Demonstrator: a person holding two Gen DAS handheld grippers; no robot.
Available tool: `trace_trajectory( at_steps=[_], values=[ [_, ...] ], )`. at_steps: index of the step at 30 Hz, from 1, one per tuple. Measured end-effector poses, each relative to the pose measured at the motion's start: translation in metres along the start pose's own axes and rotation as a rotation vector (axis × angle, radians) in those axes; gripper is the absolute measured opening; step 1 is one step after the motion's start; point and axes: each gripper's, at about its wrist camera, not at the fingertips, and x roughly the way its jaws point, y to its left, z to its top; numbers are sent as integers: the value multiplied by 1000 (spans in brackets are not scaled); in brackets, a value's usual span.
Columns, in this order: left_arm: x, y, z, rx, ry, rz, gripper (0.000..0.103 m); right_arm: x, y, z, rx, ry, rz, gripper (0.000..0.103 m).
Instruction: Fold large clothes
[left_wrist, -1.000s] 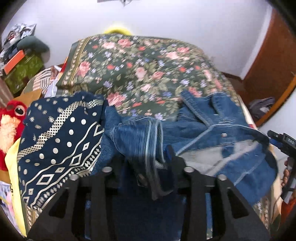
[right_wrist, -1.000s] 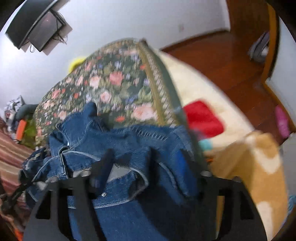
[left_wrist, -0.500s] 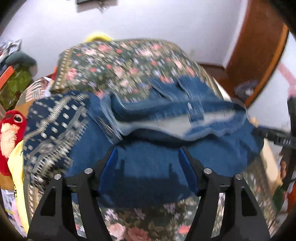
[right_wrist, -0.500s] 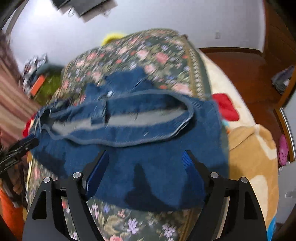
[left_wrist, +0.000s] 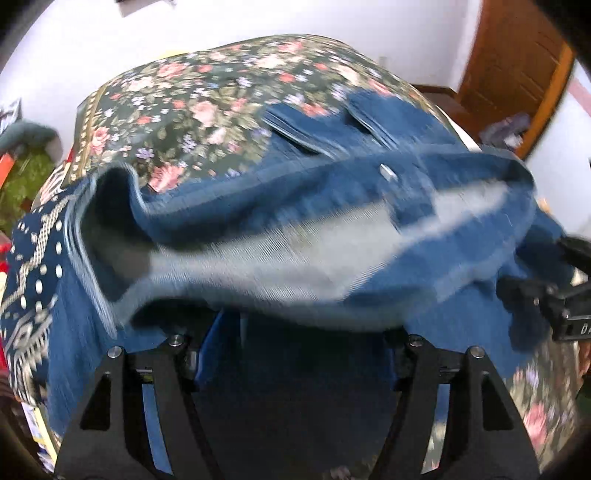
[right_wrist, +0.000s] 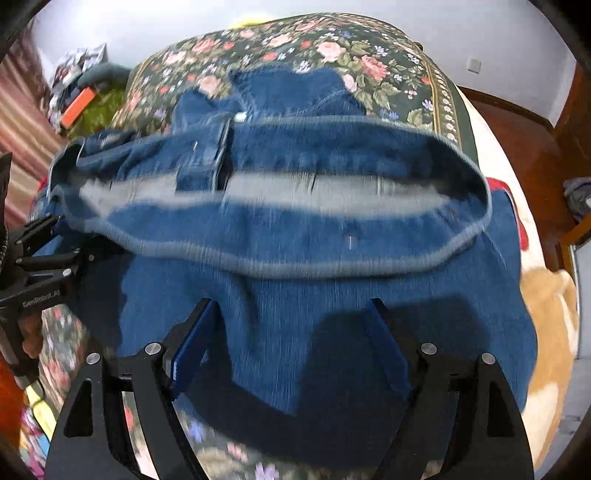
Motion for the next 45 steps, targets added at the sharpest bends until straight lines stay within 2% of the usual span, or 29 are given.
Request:
trace_trajectory(
  at_steps=[3, 5, 7, 9, 10, 13, 16, 19, 21, 25, 30, 34, 36, 40, 42, 45],
  values=[
    [7, 20, 21, -74, 21, -60, 67, 8, -7, 25, 66, -33, -34, 79],
    [8, 28, 34, -120, 22, -74, 67, 12, -13, 40, 119, -66, -74, 79],
    [2, 32, 47, -135, -22, -41, 67, 14, -21, 54, 176, -111, -118, 79],
    [-5, 34, 58, -124, -85, 51, 67, 11, -29, 60, 233, -154, -149, 79],
    [-5, 35, 63, -124, -98, 74, 67, 8, -32, 61, 263, -173, -150, 79],
    [-2, 44, 70, -171, -77, 29, 67, -3, -34, 54, 322, -202, -85, 79],
    [-10, 39, 60, -148, -106, 37, 67, -13, -23, 46, 287, -214, -62, 79],
    [-25, 24, 39, -112, -149, 81, 67, -21, -5, 37, 203, -222, -61, 79],
    [-34, 13, 25, -82, -162, 67, 70, -25, 9, 30, 141, -224, -67, 79],
    [-41, -9, -5, -29, -155, 38, 83, -26, 26, 11, 53, -197, -52, 81],
    [-36, -18, -41, -8, -88, 35, 84, -15, 24, -11, 14, -117, -63, 82],
    [-41, 1, -68, -77, -80, 30, 84, -17, 3, -33, 36, -77, -85, 82],
    [-52, 12, -81, -111, -100, 31, 84, -27, -10, -44, 62, -93, -90, 82],
    [-74, 30, -100, -153, -126, 105, 86, -49, -28, -61, 112, -126, -102, 82],
    [-82, 49, -111, -227, -131, 113, 90, -62, -37, -70, 167, -147, -85, 82],
    [-86, 79, -130, -391, -127, 94, 90, -73, -43, -81, 244, -161, -48, 82]
  ],
)
